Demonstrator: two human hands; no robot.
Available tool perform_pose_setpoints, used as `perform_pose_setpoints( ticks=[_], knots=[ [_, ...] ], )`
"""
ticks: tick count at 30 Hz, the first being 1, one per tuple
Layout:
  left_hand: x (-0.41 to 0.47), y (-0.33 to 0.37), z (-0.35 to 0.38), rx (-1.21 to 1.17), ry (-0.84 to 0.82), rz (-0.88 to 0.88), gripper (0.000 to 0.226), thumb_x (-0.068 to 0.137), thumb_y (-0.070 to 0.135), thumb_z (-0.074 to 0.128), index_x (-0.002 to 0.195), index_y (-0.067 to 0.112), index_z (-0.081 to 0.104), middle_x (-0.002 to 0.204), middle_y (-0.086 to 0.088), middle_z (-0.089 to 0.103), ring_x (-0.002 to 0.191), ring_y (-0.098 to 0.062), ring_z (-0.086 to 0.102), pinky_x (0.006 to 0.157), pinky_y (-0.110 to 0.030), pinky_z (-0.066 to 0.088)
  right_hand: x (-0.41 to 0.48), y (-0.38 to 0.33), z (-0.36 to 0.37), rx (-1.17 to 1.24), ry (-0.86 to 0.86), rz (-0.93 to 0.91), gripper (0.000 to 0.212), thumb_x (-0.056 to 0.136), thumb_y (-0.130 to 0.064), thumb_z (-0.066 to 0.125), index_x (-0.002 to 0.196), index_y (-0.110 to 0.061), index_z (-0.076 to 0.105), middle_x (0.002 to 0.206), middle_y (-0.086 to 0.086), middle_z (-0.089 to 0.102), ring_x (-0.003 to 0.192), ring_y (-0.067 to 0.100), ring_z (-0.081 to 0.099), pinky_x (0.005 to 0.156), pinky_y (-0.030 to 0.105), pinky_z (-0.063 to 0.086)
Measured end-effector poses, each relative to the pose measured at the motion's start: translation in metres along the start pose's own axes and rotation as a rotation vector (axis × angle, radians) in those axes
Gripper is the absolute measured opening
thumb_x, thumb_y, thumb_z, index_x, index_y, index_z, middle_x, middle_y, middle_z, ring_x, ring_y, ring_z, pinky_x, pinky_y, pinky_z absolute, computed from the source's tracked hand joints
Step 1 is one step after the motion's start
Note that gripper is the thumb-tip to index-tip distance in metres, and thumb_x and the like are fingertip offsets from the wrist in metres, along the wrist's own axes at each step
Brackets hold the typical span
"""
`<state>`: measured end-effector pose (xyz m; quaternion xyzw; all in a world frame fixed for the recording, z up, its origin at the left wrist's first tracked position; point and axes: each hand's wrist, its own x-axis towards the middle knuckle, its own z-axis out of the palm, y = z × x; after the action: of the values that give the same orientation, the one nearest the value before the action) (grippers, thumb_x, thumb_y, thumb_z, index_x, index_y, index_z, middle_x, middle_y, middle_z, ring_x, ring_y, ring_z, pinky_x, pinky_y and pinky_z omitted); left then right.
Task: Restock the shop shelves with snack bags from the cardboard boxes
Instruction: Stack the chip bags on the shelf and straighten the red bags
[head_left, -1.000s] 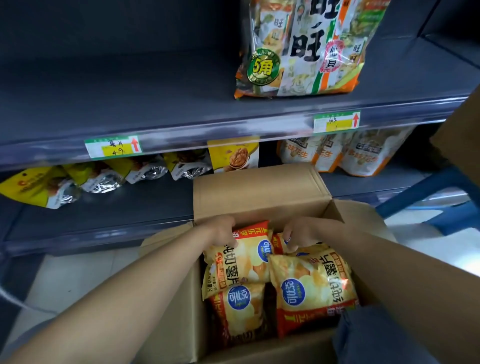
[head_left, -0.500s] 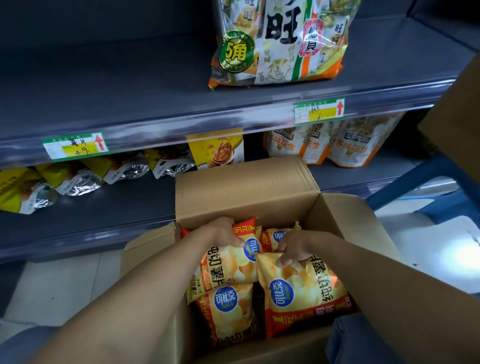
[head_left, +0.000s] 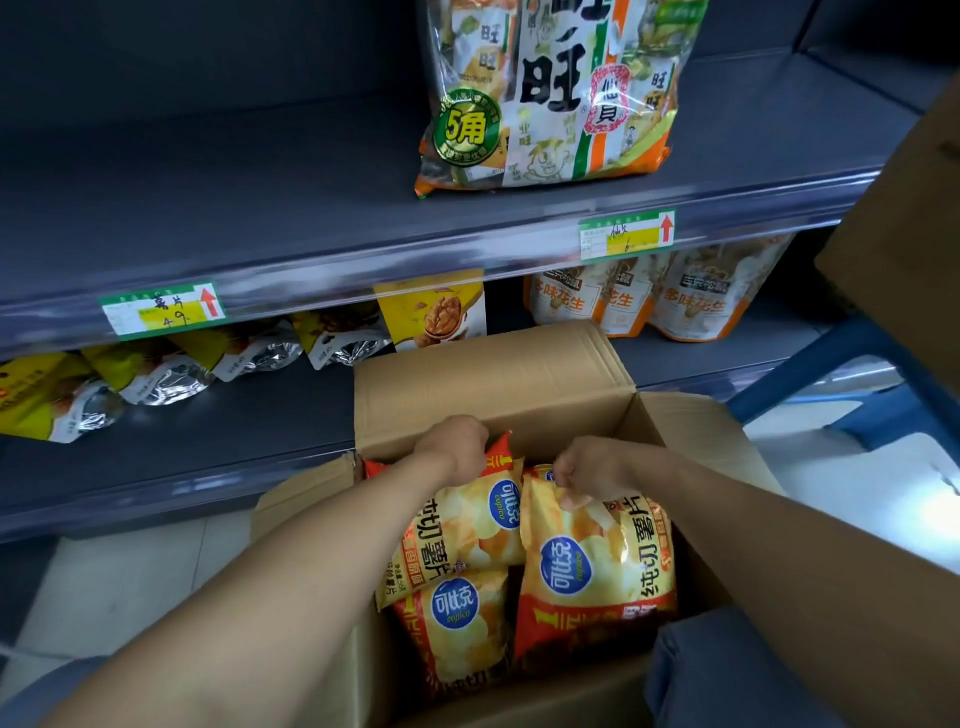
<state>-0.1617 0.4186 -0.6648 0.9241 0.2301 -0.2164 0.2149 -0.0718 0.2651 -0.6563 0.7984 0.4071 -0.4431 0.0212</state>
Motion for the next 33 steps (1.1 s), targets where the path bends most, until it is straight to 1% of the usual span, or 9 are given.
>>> perform_pose_setpoints(
  ticks=[3, 6, 10, 14, 17, 21, 25, 29, 33],
  knots=[
    [-0.012, -0.001, -0.016, 0.006, 0.084, 0.034, 0.018, 0.088, 0.006, 0.049, 0.073, 0.009, 0.059, 0.091, -0.010, 0.063, 0.093, -0.030, 0.060, 0.066, -0.028, 0.038, -0.013, 0.000, -0.020, 0.168, 0.051, 0.006, 0.026, 0.092, -0.021, 0.059, 0.068, -0.025, 0.050, 0.074, -0.007, 0.054, 0.088, 0.016, 0.050, 0.083, 0.031, 0.042],
    [-0.029, -0.003, -0.043, -0.063, 0.225, 0.030, 0.036, 0.087, 0.005, 0.050, 0.055, 0.016, 0.037, 0.067, 0.000, 0.048, 0.076, -0.029, 0.051, 0.062, -0.026, 0.032, -0.026, -0.003, -0.046, 0.273, 0.156, 0.001, 0.027, 0.092, -0.019, 0.059, 0.067, -0.024, 0.052, 0.053, -0.014, 0.058, 0.076, 0.011, 0.051, 0.087, 0.033, 0.045],
    [-0.050, -0.004, -0.086, -0.128, 0.402, 0.051, 0.034, 0.088, 0.006, 0.053, 0.060, 0.017, 0.039, 0.073, -0.003, 0.053, 0.073, -0.023, 0.050, 0.064, -0.030, 0.038, -0.051, -0.020, -0.081, 0.507, 0.317, -0.063, 0.023, 0.094, -0.012, 0.055, 0.071, -0.017, 0.055, 0.049, -0.005, 0.054, 0.043, -0.002, 0.048, 0.057, 0.020, 0.039],
    [-0.075, -0.002, -0.129, -0.121, 0.478, 0.074, 0.036, 0.087, 0.010, 0.058, 0.057, 0.019, 0.040, 0.069, 0.001, 0.052, 0.074, -0.022, 0.051, 0.065, -0.029, 0.038, -0.080, -0.047, -0.110, 0.624, 0.432, -0.135, 0.027, 0.094, -0.009, 0.055, 0.068, -0.015, 0.055, 0.049, -0.006, 0.051, 0.045, 0.005, 0.045, 0.051, 0.019, 0.037],
    [-0.099, -0.002, -0.165, -0.088, 0.523, 0.087, 0.032, 0.085, 0.009, 0.059, 0.057, 0.018, 0.044, 0.067, 0.002, 0.050, 0.075, -0.022, 0.052, 0.062, -0.027, 0.036, -0.097, -0.071, -0.130, 0.611, 0.492, -0.176, 0.028, 0.093, -0.010, 0.056, 0.066, -0.017, 0.056, 0.061, 0.004, 0.050, 0.053, 0.011, 0.042, 0.054, 0.024, 0.035],
    [-0.132, -0.018, -0.216, -0.065, 0.650, 0.069, 0.030, 0.088, 0.015, 0.060, 0.060, 0.017, 0.049, 0.071, 0.005, 0.052, 0.077, -0.020, 0.051, 0.055, -0.027, 0.033, -0.114, -0.113, -0.163, 0.671, 0.577, -0.252, 0.030, 0.093, -0.008, 0.055, 0.064, -0.017, 0.056, 0.064, 0.003, 0.054, 0.056, 0.012, 0.047, 0.054, 0.023, 0.039],
    [-0.158, -0.065, -0.271, -0.150, 0.770, -0.011, 0.022, 0.088, 0.020, 0.064, 0.069, 0.013, 0.058, 0.073, 0.003, 0.054, 0.082, -0.023, 0.055, 0.066, -0.029, 0.038, -0.111, -0.165, -0.196, 0.795, 0.671, -0.339, 0.030, 0.095, -0.007, 0.052, 0.066, -0.015, 0.053, 0.063, 0.005, 0.050, 0.055, 0.015, 0.043, 0.053, 0.025, 0.037],
    [-0.173, -0.129, -0.318, -0.351, 0.943, -0.121, 0.010, 0.085, 0.012, 0.065, 0.080, 0.005, 0.066, 0.085, -0.013, 0.061, 0.089, -0.032, 0.059, 0.079, -0.037, 0.048, -0.091, -0.224, -0.228, 0.979, 0.776, -0.434, 0.034, 0.093, -0.009, 0.054, 0.061, -0.019, 0.051, 0.061, 0.005, 0.046, 0.057, 0.018, 0.040, 0.056, 0.029, 0.034],
    [-0.164, -0.189, -0.353, -0.722, 1.210, -0.211, 0.012, 0.085, 0.009, 0.060, 0.075, 0.005, 0.063, 0.083, -0.009, 0.060, 0.078, -0.025, 0.056, 0.072, -0.041, 0.052, -0.073, -0.275, -0.262, 1.194, 0.916, -0.459, 0.029, 0.089, -0.004, 0.045, 0.063, -0.016, 0.049, 0.057, 0.004, 0.046, 0.059, 0.018, 0.042, 0.058, 0.031, 0.037]
  ],
)
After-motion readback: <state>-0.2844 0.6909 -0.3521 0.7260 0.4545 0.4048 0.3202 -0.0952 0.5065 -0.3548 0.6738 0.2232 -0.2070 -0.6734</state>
